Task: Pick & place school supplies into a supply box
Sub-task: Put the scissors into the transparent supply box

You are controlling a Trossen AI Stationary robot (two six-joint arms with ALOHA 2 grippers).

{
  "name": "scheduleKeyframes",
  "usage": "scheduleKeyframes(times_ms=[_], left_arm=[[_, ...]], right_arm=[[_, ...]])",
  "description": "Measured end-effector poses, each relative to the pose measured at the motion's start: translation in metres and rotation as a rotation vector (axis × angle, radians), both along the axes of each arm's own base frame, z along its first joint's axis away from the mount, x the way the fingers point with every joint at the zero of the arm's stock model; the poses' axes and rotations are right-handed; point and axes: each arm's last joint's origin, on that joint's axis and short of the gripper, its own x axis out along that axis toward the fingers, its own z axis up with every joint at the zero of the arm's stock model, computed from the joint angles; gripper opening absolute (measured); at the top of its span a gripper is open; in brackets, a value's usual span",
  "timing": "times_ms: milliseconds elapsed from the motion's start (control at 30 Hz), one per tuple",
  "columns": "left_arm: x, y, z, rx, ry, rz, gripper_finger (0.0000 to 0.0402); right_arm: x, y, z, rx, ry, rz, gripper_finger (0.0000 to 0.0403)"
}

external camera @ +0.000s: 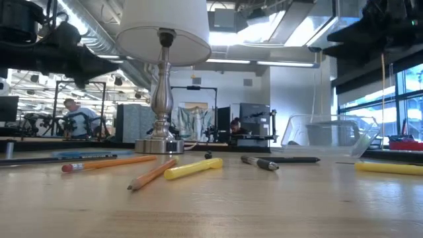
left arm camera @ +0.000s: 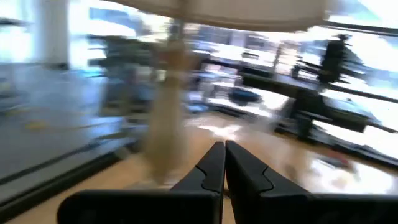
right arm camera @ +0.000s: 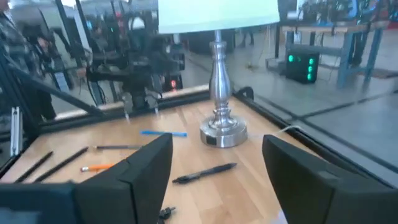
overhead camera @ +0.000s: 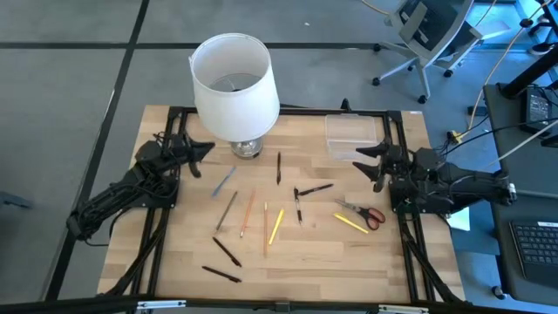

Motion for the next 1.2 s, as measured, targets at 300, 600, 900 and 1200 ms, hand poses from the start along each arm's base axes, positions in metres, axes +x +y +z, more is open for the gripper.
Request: scheduleKeyframes(times_ms=[300, 600, 900, 1200], left_arm=[[0.008, -0.016, 0.000, -0.005, 0.004, -0.349, 0.0008], [0.017, -0.028, -0.002, 0.072, 0.043, -0.438, 0.0008], [0.018, -0.027, 0.000, 0.094, 0.040, -0.315, 0.0006], [0.018, -0.026, -0.001, 0.146, 0.062, -0.281, 0.0006]], right_arm=[[0.023, -0.002, 0.035, 0.065, 0.460, 0.001, 0.0226], [0.054, 0.001, 0.016, 0.469, 0.930, -0.010, 0.0219], [0.058, 0.018, -0.019, 0.847, 1.363, -0.164, 0.0211], [0.064, 0.054, -0.031, 0.809, 1.481, -0.164, 0.0176]])
